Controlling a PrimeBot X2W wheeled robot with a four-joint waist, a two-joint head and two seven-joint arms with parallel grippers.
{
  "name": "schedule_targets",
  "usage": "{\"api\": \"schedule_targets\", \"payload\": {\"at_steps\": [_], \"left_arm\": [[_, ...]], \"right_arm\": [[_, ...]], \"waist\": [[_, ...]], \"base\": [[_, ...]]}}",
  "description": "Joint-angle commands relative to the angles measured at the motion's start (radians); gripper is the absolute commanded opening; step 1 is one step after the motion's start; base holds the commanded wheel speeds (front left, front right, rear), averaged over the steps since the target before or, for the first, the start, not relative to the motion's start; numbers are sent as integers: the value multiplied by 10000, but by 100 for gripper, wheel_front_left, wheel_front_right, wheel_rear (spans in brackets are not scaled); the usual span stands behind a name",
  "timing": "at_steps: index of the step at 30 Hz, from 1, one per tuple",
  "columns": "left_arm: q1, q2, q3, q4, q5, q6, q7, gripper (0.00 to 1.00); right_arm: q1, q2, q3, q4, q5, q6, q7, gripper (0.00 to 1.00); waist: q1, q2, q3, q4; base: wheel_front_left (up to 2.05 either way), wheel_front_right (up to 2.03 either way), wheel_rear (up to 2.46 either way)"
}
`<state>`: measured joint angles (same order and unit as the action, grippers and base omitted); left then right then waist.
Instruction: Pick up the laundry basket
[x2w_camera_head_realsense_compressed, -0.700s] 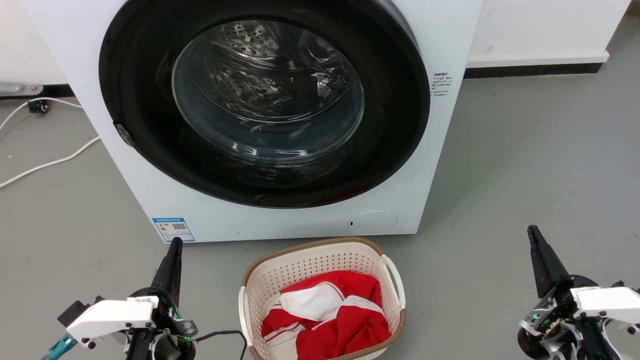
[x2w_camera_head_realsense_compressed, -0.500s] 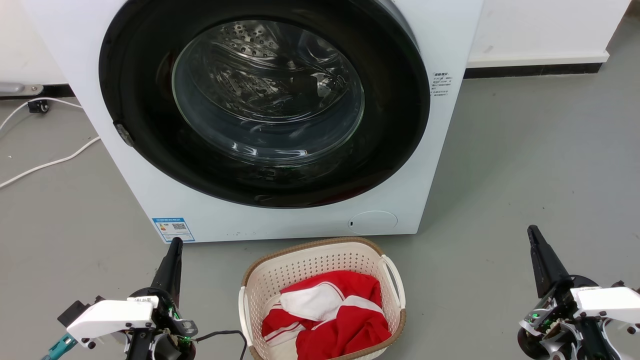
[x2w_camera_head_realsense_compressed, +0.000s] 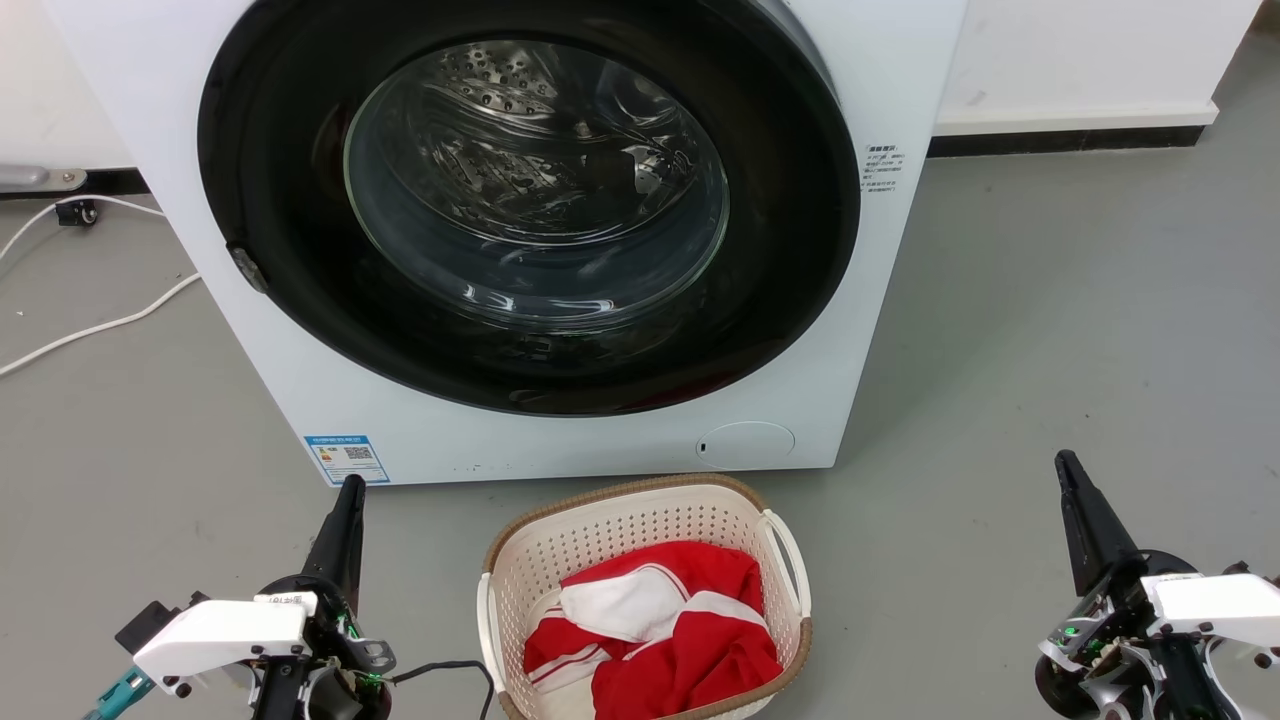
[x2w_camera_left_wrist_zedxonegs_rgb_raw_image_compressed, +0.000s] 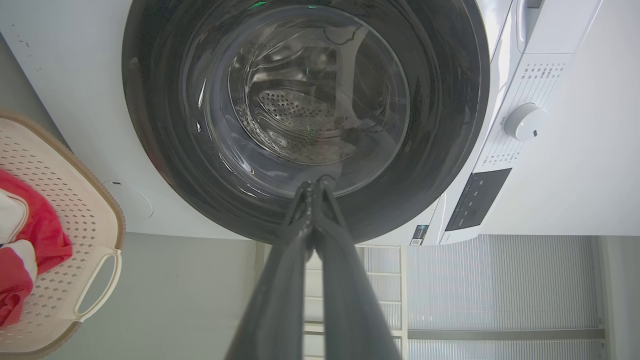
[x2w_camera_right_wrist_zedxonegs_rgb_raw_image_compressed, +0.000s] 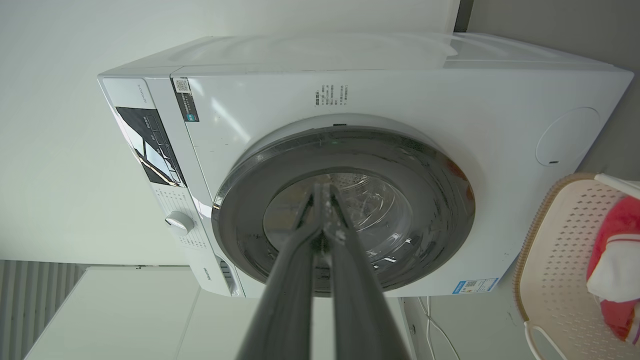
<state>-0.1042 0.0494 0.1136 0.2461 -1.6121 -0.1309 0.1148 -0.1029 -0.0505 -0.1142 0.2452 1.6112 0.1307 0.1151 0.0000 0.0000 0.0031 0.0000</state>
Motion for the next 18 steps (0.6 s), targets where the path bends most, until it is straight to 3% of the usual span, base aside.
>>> {"api": "schedule_targets", "payload": {"at_steps": [1,8,9,18], "left_arm": [[-85,16,23,1,-16,-23,21,0],[-85,16,23,1,-16,-23,21,0],[15,-2,-4,28,0,0,-5,100],[236,-32,-106,46,442,2,-323,100]], "right_arm": [[-100,-3,-12,4,24,-1,21,0],[-100,-3,-13,4,23,0,22,0],[15,2,4,25,-2,2,-3,100],[228,19,11,150,-492,0,-320,100]], "waist": [[0,0,0,0],[0,0,0,0],[0,0,0,0],[0,0,13,2]], "base": [[0,0,0],[0,0,0],[0,0,0],[0,0,0]]}}
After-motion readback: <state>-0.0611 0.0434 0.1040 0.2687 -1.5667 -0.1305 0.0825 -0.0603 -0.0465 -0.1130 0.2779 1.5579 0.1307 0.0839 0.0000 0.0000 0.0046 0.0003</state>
